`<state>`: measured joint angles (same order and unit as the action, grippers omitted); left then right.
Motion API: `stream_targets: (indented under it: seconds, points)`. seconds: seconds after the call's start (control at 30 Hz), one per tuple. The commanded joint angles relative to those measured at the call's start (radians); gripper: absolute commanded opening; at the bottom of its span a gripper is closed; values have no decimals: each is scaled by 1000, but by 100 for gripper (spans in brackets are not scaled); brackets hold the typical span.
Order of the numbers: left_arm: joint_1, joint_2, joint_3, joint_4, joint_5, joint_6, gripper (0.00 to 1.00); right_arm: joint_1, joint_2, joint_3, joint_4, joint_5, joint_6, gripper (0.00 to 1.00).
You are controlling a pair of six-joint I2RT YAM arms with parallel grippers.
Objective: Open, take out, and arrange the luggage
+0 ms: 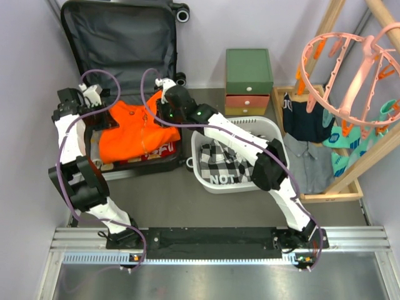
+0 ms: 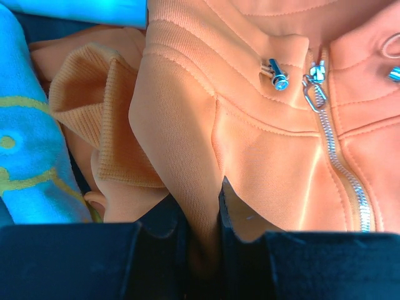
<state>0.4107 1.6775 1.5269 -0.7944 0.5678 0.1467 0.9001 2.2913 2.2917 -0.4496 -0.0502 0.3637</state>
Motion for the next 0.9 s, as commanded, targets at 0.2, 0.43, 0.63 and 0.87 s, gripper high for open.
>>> stream_targets:
  seconds: [0.2,0.43,0.63,0.87]
  points:
    - [0,-96,81,-74,56,5,0,-9,-210,-77,12,-23,11,0]
    - [2,-144,131,-147,40,40,0,-3,-320,-159,-37,-63,4,0]
    - [4,-176,185,-252,41,89,0,22,-369,-213,-99,-135,-2,0]
    - [10,-220,168,-347,-22,166,0,57,-457,-406,-69,-255,30,0]
